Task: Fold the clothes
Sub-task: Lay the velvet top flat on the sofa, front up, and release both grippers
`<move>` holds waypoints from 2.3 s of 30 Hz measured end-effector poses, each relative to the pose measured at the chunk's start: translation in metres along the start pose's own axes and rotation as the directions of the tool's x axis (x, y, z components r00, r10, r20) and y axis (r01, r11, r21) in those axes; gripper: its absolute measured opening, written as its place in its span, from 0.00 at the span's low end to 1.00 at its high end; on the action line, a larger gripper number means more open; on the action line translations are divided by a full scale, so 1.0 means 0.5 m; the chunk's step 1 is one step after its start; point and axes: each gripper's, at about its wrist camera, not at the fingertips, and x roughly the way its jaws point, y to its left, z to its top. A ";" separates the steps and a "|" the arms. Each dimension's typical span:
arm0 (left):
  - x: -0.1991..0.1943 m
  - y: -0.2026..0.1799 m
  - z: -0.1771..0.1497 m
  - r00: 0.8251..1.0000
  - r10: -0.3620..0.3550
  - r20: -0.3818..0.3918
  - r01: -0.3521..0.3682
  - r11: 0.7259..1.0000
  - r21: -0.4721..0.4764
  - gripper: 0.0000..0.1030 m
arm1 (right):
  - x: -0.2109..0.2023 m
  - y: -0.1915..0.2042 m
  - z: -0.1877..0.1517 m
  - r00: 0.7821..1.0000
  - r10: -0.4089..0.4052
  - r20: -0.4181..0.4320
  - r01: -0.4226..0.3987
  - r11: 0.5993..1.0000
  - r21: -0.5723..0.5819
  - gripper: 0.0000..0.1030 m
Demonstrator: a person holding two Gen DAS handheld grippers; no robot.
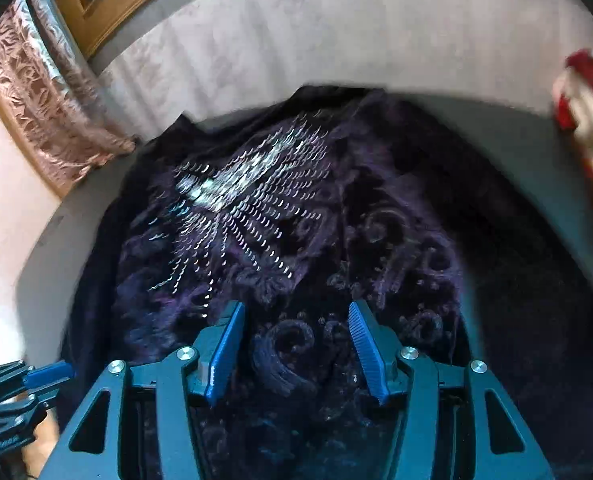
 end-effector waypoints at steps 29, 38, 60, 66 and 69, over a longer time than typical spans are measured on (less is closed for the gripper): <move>-0.055 -0.111 -0.155 0.975 0.196 0.107 -0.218 0.938 0.271 0.49 | 0.067 -0.026 0.039 0.992 -0.125 -0.013 0.125 0.991 -0.050 0.95; -0.085 0.065 -0.130 0.992 -0.104 0.072 0.116 0.975 -0.189 0.03 | 0.071 -0.028 0.038 0.993 -0.118 -0.016 0.117 0.992 -0.053 0.98; -0.257 0.685 0.118 0.878 0.478 -0.012 -0.314 0.559 -0.767 0.09 | 0.076 -0.028 0.039 0.991 -0.134 -0.020 0.132 0.989 -0.072 1.00; -0.274 0.669 0.175 0.874 0.479 0.085 -0.229 0.559 -0.797 0.21 | 0.079 -0.027 0.040 0.990 -0.137 -0.019 0.135 0.988 -0.074 1.00; -0.253 0.519 0.191 0.924 0.300 0.238 -0.112 0.806 -0.582 0.22 | 0.080 -0.025 0.041 0.990 -0.139 -0.021 0.137 0.988 -0.076 1.00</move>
